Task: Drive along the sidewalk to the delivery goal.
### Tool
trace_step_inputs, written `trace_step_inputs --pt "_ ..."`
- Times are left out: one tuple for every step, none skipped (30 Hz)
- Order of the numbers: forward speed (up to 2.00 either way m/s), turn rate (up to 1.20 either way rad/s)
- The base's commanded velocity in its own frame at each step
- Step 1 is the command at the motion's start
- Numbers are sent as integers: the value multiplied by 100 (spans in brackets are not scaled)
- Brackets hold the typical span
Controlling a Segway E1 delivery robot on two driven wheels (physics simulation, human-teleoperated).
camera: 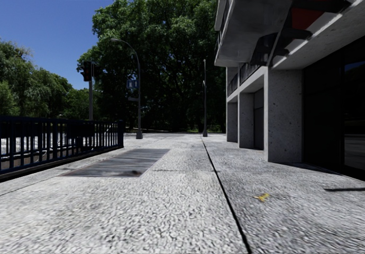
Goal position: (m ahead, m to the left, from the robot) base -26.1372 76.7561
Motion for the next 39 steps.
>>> trace_step_inputs --pt "200 0" --pt "200 0" --pt "200 0" --pt "200 0" --pt "200 0" --pt "200 0" --pt "200 0" --pt "200 0" --pt "200 0" --pt "200 0" --pt "200 0" --pt "200 0" --pt "200 0" --pt "200 0" --pt "200 0" --pt "200 0" --pt "200 0" --pt "200 0" --pt "200 0" --pt "200 0" --pt "200 0" --pt "200 0" --pt "200 0" --pt "200 0" --pt "200 0" --pt "200 0" --pt "200 0" --pt "200 0" --pt "200 0" --pt "200 0" --pt "200 0" --pt "200 0" --pt "200 0" --pt "200 0" --pt "200 0" --pt "200 0" --pt "200 0" --pt "200 0" --pt "200 0"
